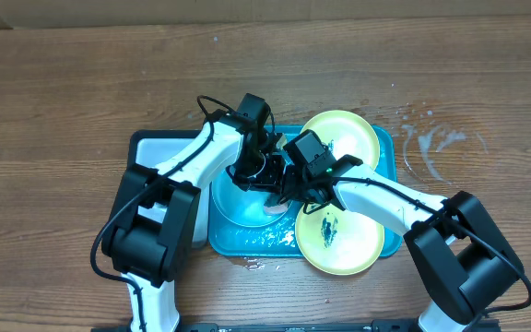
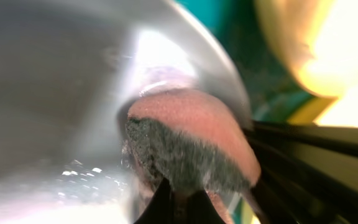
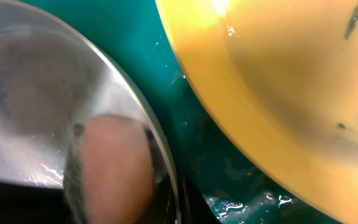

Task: Clean dirty plates on tray and stack at the side
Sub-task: 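Scrub the white plate surface with the sponge in the left gripper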

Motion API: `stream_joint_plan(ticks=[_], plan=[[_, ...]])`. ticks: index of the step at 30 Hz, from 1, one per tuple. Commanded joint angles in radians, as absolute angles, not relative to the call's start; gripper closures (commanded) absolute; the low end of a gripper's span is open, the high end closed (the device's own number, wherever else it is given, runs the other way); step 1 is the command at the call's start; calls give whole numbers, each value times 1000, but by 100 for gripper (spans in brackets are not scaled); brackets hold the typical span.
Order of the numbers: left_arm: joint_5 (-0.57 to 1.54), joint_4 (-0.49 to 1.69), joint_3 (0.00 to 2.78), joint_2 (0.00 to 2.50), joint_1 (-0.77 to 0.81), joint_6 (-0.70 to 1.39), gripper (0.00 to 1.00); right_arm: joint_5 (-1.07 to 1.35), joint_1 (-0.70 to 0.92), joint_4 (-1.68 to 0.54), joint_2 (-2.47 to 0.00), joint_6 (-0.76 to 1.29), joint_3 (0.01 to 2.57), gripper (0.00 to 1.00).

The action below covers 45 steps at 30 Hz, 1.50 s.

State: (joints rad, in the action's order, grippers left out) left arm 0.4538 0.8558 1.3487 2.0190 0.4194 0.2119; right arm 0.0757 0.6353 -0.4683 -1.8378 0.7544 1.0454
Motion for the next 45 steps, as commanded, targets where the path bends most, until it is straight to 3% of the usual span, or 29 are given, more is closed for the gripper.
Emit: stream_joint_plan(ticks=[1, 16, 21, 27, 38, 45], plan=[[260, 834, 1350, 2091, 419, 303, 96, 80, 640, -477, -1847, 760, 1044, 96], [-317, 988, 1438, 2178, 380, 437, 96, 80, 640, -477, -1847, 760, 1044, 96], [-409, 1053, 1518, 2178, 378, 443, 96, 80, 640, -476, -1847, 760, 1044, 96], [-345, 1131, 1623, 2178, 381, 427, 96, 79, 640, -475, -1847, 760, 1044, 96], [60, 1120, 1724, 2181, 439, 250, 96, 80, 640, -474, -1847, 760, 1044, 96], [125, 1153, 1749, 2168, 435, 244, 96, 80, 640, -476, -1847, 759, 1044, 96]])
